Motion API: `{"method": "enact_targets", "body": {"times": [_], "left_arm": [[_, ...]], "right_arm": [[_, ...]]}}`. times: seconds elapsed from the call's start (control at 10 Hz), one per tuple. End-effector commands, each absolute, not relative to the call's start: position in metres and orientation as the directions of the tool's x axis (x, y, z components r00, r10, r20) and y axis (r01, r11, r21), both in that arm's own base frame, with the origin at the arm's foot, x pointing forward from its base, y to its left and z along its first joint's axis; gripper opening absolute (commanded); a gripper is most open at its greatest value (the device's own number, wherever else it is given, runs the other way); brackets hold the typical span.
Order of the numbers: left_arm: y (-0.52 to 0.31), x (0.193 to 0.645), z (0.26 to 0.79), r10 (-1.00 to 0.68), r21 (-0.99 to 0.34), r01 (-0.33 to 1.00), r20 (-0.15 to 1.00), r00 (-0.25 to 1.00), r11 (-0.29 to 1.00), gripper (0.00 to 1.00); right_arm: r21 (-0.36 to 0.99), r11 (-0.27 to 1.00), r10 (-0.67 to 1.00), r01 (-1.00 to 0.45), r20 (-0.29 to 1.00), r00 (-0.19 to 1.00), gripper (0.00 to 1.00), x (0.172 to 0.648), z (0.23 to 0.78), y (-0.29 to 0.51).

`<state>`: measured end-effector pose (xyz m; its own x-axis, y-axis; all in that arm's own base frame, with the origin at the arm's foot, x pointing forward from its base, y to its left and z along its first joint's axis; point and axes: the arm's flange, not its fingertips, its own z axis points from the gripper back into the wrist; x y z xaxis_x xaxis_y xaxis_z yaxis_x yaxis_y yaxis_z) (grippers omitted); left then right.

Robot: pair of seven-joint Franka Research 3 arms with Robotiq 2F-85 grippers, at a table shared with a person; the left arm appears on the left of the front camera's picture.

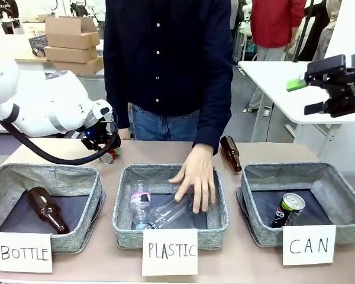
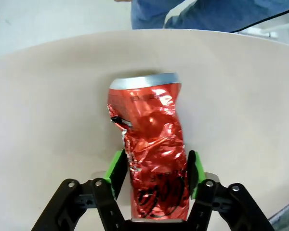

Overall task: Sort the can waste into the basket.
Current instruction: Pick up the can waste from the table and place it in the right Fabric basket.

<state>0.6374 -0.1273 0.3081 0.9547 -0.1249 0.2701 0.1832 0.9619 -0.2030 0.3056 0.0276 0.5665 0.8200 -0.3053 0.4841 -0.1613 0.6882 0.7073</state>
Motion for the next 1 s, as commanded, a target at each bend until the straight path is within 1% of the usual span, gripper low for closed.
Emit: {"method": "enact_targets", "body": {"times": [0.0,0.1,0.2,0.3,0.5,0.7,0.9], "left_arm": [[-0.130,0.637,0.309,-0.109,-0.191,0.159,0.250,0.962,0.969,0.00],[-0.130,0.635,0.311,-0.111,-0.191,0.163,0.255,0.960,0.968,0.14],[-0.130,0.633,0.313,-0.115,-0.194,0.168,0.258,0.959,0.966,0.04],[-0.131,0.632,0.314,-0.120,-0.207,0.175,0.253,0.960,0.963,0.00],[-0.128,0.631,0.320,-0.100,-0.217,0.161,0.269,0.958,0.963,0.00],[-0.118,0.628,0.330,-0.071,-0.270,0.145,0.265,0.962,0.952,0.00],[-0.104,0.619,0.345,-0.069,-0.337,0.157,0.258,0.964,0.928,0.00]], "right_arm": [[0.713,0.687,-0.322,-0.138,0.469,0.823,1.00,0.304,0.566,0.026],[0.713,0.687,-0.322,-0.138,0.469,0.823,1.00,0.304,0.566,0.026],[0.713,0.687,-0.322,-0.138,0.469,0.823,1.00,0.304,0.566,0.026],[0.713,0.687,-0.322,-0.138,0.469,0.823,1.00,0.304,0.566,0.026],[0.713,0.687,-0.322,-0.138,0.469,0.823,1.00,0.304,0.566,0.026],[0.713,0.687,-0.322,-0.138,0.469,0.823,1.00,0.304,0.566,0.026],[0.713,0.687,-0.322,-0.138,0.469,0.823,1.00,0.304,0.566,0.026]]}}
